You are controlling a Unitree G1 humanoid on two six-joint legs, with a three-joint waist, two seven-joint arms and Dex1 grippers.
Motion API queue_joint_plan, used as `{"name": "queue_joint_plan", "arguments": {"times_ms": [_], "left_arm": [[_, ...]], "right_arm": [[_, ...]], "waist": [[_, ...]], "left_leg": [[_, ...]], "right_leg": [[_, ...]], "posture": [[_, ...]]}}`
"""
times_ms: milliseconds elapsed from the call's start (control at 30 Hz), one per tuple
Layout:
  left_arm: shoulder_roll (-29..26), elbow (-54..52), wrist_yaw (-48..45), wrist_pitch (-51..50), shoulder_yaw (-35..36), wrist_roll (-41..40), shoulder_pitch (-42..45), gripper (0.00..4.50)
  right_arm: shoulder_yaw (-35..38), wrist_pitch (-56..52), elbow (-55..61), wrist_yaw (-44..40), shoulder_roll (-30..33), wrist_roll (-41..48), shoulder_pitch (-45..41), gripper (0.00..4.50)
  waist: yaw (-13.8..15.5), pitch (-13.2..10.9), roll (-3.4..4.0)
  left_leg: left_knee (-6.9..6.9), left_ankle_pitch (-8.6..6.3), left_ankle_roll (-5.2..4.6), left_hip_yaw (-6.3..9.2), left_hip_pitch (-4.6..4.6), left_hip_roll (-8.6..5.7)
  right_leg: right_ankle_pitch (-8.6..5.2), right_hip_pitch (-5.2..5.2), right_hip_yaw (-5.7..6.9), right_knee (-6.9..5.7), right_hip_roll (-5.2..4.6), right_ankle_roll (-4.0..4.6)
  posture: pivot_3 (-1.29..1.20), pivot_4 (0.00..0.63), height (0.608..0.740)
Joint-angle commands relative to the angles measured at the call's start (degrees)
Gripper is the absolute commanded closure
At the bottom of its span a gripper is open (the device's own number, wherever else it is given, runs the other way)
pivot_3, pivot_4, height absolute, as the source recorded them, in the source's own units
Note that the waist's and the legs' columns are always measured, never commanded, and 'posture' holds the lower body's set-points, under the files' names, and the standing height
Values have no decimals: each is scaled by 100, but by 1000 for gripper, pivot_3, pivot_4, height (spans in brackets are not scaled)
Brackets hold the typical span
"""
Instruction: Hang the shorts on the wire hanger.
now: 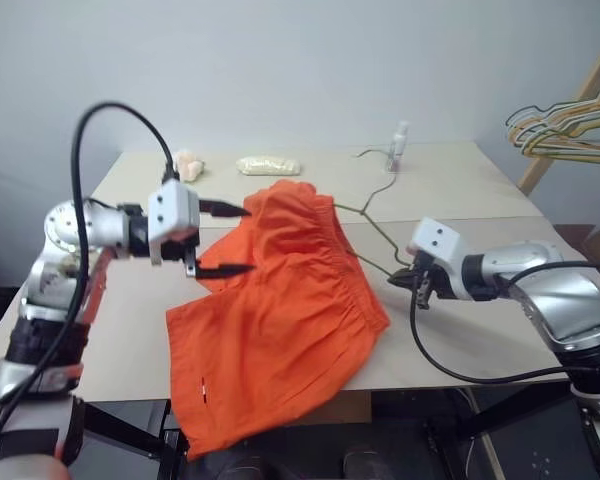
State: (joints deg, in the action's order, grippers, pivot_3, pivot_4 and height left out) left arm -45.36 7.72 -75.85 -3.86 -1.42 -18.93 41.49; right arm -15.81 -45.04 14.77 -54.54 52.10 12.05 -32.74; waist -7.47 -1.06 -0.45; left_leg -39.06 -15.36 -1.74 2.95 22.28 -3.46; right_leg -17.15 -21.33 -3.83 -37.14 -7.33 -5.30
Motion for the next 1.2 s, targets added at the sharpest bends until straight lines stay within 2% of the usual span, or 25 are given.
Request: {"name": "queue_joint_plan", "arguments": {"times_ms": [33,133,333,600,700,867,1100,1133,1200], "left_arm": [[-30,575,-376,738,-47,221,584,48],[79,1244,-648,1629,-354,675,973,48],[483,2411,-1140,2670,-1011,1306,1474,48],[858,3554,-1125,3537,-1727,2313,1944,48],[904,3840,-1105,3768,-1845,2503,2035,624],[1044,4108,-1042,3802,-1822,2539,2165,2061],[1161,4077,-1001,3698,-1766,2466,2074,4308],[1173,4041,-927,3670,-1751,2473,2031,4477],[1193,3987,-768,3566,-1718,2508,1963,4491]], "right_arm": [[-228,141,414,-259,142,-224,-317,4500],[-453,49,605,-525,195,-278,-502,4500],[-687,-277,581,-910,195,-291,-891,4500],[-838,-487,589,-1136,210,-379,-1140,4500],[-829,-628,618,-1214,188,-330,-1201,4500],[-843,-772,603,-1235,153,-349,-1297,4500],[-844,-900,716,-1170,128,-329,-1306,4500],[-822,-811,732,-1115,118,-360,-1251,4500],[-763,-714,753,-998,98,-398,-1141,4500]], "waist": [[-36,0,0],[-122,0,0],[-286,0,0],[-485,-1,-2],[-577,-1,-2],[-634,-2,-2],[-659,-2,-2],[-677,-1,-2],[-713,-1,-2]], "left_leg": [[0,0,0,0,1,0],[0,0,0,1,2,-1],[-2,1,-2,3,1,-2],[-5,1,-4,5,6,-2],[-5,0,-4,5,5,-2],[-6,0,-4,7,7,0],[-6,0,-4,8,9,0],[-6,0,-4,8,10,0],[-6,0,-4,9,10,0]], "right_leg": [[0,0,0,0,0,0],[0,0,0,-1,-2,0],[0,4,2,-3,-1,0],[-1,1,2,-7,-1,-1],[-1,2,2,-8,-1,-2],[-1,0,2,-9,-2,-3],[-1,-3,2,-10,-2,-3],[-1,-3,2,-11,-2,-3],[-1,-3,2,-12,-3,-3]], "posture": [[-185,0,740],[-187,0,740],[-199,0,740],[-226,0,740],[-234,0,740],[-241,0,740],[-251,0,740],[-252,0,740],[-256,0,740]]}}
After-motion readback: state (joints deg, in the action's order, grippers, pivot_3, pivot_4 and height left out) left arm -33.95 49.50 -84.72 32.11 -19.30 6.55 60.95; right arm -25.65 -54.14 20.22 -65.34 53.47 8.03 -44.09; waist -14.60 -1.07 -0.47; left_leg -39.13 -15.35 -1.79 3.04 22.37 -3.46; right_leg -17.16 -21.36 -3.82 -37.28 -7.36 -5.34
